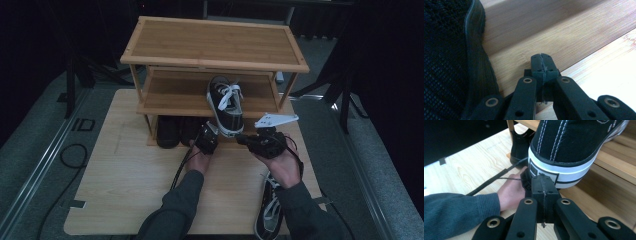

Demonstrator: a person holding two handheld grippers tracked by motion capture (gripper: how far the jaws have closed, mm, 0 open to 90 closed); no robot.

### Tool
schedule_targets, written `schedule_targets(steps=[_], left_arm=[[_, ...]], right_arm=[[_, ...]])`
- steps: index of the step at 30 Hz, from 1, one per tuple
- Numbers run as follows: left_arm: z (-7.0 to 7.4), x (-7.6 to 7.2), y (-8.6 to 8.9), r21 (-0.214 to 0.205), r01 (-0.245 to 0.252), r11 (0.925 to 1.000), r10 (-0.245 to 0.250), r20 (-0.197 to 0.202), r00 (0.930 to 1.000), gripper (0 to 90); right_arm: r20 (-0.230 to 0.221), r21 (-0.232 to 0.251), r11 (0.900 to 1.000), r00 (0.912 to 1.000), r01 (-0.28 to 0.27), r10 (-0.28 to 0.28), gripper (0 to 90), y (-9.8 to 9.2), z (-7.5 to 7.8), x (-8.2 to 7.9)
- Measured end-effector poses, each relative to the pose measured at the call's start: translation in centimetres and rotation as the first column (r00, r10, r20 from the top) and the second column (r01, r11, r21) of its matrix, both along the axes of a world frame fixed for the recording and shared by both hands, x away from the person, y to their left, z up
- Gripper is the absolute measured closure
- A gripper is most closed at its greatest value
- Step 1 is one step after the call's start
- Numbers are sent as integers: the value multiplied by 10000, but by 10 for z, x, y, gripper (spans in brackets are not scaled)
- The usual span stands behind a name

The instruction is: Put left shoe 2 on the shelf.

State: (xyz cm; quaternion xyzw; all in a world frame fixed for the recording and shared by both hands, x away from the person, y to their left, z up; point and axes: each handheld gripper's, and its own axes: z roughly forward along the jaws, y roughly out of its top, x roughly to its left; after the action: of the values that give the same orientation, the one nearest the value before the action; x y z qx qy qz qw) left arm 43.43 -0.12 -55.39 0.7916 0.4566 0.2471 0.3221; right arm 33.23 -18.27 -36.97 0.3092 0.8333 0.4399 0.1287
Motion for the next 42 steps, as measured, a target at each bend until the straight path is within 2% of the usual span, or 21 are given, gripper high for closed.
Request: schedule_targets(steps=[5,8,11,23,33,36,42], left_arm=[[0,0,-1,-62,51,10000,-52,-56,10000,900],[0,0,-1,-15,71,10000,-71,-65,10000,900],[0,0,-1,-11,65,10000,-65,-47,10000,900],[-1,0,-2,-28,-7,10000,7,20,10000,900],[1,0,-2,202,-30,9998,29,43,10000,900],[1,0,-2,339,-19,9994,18,27,10000,900],[1,0,-2,347,37,9994,-37,3,10000,900]], right_arm=[[85,-46,9999,9999,128,-127,900,3,-2,6],[-115,268,9996,9999,28,-25,900,6,-4,13],[-43,151,9999,10000,13,-12,900,10,-4,15],[-127,319,9995,9999,2,2,900,24,-7,26],[-194,398,9992,9998,-32,40,900,28,-7,35],[-74,220,9998,10000,-19,21,900,33,-7,37],[38,200,9998,10000,28,-28,900,39,-8,42]])
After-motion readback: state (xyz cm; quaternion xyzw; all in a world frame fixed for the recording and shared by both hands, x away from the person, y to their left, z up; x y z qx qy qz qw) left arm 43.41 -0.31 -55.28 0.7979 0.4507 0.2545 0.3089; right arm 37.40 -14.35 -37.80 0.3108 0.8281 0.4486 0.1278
